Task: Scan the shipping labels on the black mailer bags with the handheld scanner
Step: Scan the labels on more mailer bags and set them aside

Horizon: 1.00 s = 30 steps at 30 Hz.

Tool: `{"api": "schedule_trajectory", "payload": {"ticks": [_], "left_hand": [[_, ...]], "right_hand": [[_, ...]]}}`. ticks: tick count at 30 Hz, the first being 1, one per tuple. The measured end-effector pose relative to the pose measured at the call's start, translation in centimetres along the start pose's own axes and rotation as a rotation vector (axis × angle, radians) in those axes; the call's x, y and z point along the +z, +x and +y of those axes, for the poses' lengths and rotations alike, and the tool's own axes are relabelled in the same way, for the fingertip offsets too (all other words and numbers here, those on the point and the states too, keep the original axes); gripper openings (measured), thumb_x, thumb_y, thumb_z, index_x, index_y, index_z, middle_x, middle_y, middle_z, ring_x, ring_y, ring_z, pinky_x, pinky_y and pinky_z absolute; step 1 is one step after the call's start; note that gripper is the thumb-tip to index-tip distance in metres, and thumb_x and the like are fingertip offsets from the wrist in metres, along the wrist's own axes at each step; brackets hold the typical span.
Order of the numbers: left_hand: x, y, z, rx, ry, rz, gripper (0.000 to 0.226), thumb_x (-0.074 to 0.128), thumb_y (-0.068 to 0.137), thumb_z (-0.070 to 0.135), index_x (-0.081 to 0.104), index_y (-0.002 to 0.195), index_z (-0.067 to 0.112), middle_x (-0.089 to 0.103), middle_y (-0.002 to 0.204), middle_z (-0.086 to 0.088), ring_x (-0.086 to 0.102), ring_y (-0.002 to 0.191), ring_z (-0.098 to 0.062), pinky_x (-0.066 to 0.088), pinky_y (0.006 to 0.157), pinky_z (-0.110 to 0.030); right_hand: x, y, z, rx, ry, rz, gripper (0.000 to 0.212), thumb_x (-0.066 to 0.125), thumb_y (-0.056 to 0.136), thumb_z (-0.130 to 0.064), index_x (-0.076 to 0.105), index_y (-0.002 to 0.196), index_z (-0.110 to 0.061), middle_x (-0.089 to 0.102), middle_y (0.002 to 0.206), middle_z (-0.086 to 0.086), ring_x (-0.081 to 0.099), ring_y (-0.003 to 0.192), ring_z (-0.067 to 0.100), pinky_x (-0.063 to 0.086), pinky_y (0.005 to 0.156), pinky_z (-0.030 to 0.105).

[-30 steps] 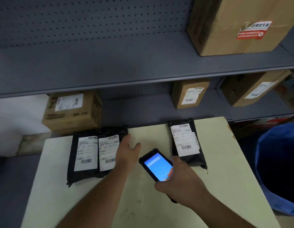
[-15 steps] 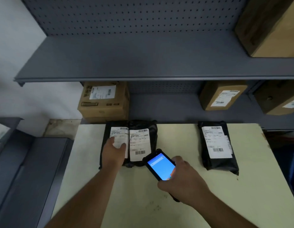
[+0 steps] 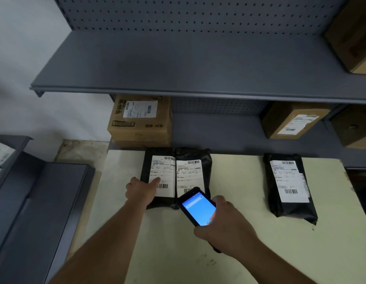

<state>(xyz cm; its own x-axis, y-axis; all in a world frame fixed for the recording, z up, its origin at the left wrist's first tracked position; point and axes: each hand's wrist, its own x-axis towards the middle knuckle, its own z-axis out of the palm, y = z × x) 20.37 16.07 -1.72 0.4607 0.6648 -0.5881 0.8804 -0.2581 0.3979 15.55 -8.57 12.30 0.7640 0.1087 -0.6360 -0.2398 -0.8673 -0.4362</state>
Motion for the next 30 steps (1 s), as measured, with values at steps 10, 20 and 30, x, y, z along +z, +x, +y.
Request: {"api": "schedule_trajectory", "payload": {"ticks": [10, 20, 30], "left_hand": [[1.3, 2.0, 2.8, -0.021, 0.025, -0.108, 0.119, 0.090, 0.060, 0.064, 0.035, 0.150, 0.009, 0.047, 0.148, -0.016, 0.050, 0.135, -0.039, 0.046, 0.110, -0.053], [2.5, 1.9, 3.3, -0.063, 0.040, -0.108, 0.120, 0.096, 0.051, 0.056, 0.035, 0.142, 0.007, 0.051, 0.145, -0.017, 0.054, 0.130, -0.041, 0.048, 0.107, -0.054], [2.1, 1.0, 3.2, -0.043, 0.046, -0.087, 0.127, 0.097, 0.047, 0.056, 0.025, 0.144, 0.019, 0.050, 0.139, -0.019, 0.054, 0.126, -0.043, 0.050, 0.103, -0.058]], "right_hand": [[0.8, 0.9, -0.4, 0.050, 0.022, 0.013, 0.069, 0.076, 0.066, -0.048, 0.047, 0.126, -0.030, 0.055, 0.103, -0.011, 0.065, 0.089, 0.012, 0.065, 0.079, 0.038], [0.9, 1.0, 0.5, 0.088, 0.027, 0.016, 0.065, 0.075, 0.065, -0.048, 0.045, 0.121, -0.033, 0.056, 0.101, -0.012, 0.065, 0.087, 0.012, 0.067, 0.080, 0.040], [0.4, 0.7, 1.5, 0.108, 0.041, 0.004, 0.065, 0.075, 0.061, -0.048, 0.044, 0.117, -0.033, 0.056, 0.101, -0.011, 0.071, 0.082, 0.018, 0.068, 0.077, 0.043]]}}
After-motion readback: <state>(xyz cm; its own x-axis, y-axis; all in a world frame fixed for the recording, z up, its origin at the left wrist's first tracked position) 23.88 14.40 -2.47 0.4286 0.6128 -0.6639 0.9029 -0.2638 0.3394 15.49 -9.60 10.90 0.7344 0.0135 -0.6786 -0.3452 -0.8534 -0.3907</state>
